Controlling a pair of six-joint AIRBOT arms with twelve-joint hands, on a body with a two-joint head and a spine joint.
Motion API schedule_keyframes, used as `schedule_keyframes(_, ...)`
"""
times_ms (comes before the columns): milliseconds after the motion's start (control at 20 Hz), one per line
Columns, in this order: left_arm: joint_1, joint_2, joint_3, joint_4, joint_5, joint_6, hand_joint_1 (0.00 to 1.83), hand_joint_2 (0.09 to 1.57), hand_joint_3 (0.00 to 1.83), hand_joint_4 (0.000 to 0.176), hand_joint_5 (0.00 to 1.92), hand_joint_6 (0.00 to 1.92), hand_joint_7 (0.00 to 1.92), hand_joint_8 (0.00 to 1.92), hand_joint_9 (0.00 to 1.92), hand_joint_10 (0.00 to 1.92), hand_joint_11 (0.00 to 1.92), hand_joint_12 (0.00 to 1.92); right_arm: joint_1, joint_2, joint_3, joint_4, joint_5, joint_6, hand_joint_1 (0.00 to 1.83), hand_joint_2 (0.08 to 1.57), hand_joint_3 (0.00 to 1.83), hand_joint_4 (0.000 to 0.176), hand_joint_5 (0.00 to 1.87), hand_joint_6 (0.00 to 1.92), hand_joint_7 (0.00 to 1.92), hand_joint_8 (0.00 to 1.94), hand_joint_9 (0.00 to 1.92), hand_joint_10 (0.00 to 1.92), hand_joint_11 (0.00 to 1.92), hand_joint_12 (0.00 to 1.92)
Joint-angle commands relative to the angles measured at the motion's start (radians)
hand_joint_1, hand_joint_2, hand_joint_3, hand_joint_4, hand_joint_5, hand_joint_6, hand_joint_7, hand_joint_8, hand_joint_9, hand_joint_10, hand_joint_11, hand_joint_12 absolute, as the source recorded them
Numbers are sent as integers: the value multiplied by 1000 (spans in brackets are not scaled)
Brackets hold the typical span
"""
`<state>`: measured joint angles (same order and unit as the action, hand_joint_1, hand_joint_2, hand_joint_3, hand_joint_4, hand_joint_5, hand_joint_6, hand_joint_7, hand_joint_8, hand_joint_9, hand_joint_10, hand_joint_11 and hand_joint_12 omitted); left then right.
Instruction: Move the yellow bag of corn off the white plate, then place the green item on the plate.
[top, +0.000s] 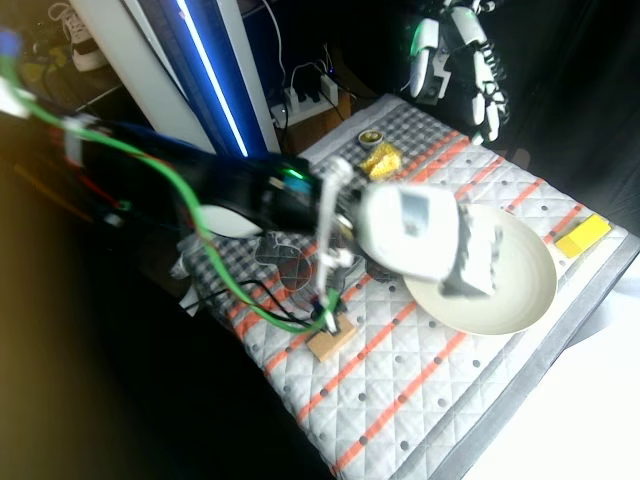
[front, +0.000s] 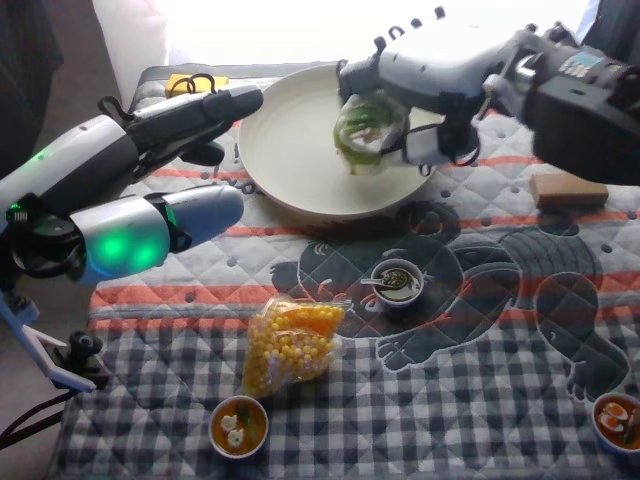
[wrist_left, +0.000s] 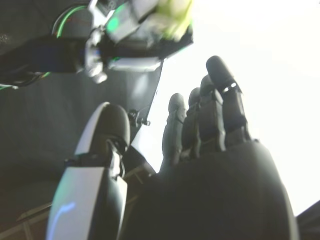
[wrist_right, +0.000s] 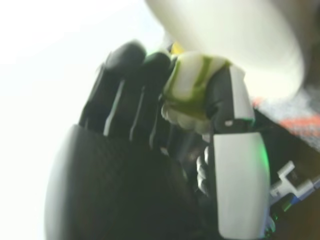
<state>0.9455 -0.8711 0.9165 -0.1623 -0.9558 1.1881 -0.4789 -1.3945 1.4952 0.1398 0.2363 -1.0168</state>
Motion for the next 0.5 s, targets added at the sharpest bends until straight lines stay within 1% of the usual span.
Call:
schedule_keyframes(0,-8,-10,6,2,-120,-8,640,1351,2,0,227,0,92,0,109,27,0,903,15,3,10,11,106,0,943,1251,0,0,86,215,130,258,119,421,29,1281)
schedule_keyframes(50,-8,-10,6,2,-121,-9,649,1354,1,0,225,0,86,2,112,25,0,950,15,3,15,27,99,0,808,1256,1,36,16,42,25,51,35,102,5,920)
schedule_keyframes(100,-8,-10,6,2,-121,-10,662,1363,1,23,212,1,84,1,122,25,0,919,15,3,15,35,99,0,669,1247,1,70,2,8,4,9,6,20,0,300)
schedule_keyframes(150,-8,-10,6,0,-121,-10,653,1364,1,23,208,0,85,1,123,24,0,926,15,3,9,38,99,0,597,1234,0,93,0,1,0,1,0,3,0,59)
schedule_keyframes(200,-7,-10,6,-2,-122,-12,652,1361,0,20,205,0,80,0,115,20,0,928,15,3,-2,38,102,-4,542,1214,0,105,0,0,0,0,0,0,0,11)
schedule_keyframes(250,-6,-9,6,-2,-123,-14,635,1358,0,14,200,0,75,0,103,13,0,868,18,4,-17,37,106,-18,543,1179,0,112,0,0,0,0,0,0,0,1)
schedule_keyframes(300,-6,-9,6,-3,-123,-14,660,1360,0,1,211,3,77,0,97,9,0,812,30,22,-39,37,113,-36,581,1182,0,96,0,0,0,0,0,0,0,0)
schedule_keyframes(350,-6,-9,6,-5,-124,-14,703,1356,0,0,212,2,73,0,102,8,0,743,35,64,-81,36,139,-46,552,1190,0,107,0,0,0,0,0,0,10,5)
schedule_keyframes(400,-6,-9,5,-7,-125,-14,684,1354,0,0,214,2,67,0,102,6,0,685,35,103,-122,32,172,-47,522,1187,0,103,0,0,0,0,0,0,1,0)
schedule_keyframes(450,-6,-8,4,-10,-130,-15,643,1357,2,0,210,0,59,0,91,2,0,666,35,150,-166,19,206,-47,485,1186,0,84,0,0,0,0,0,0,0,0)
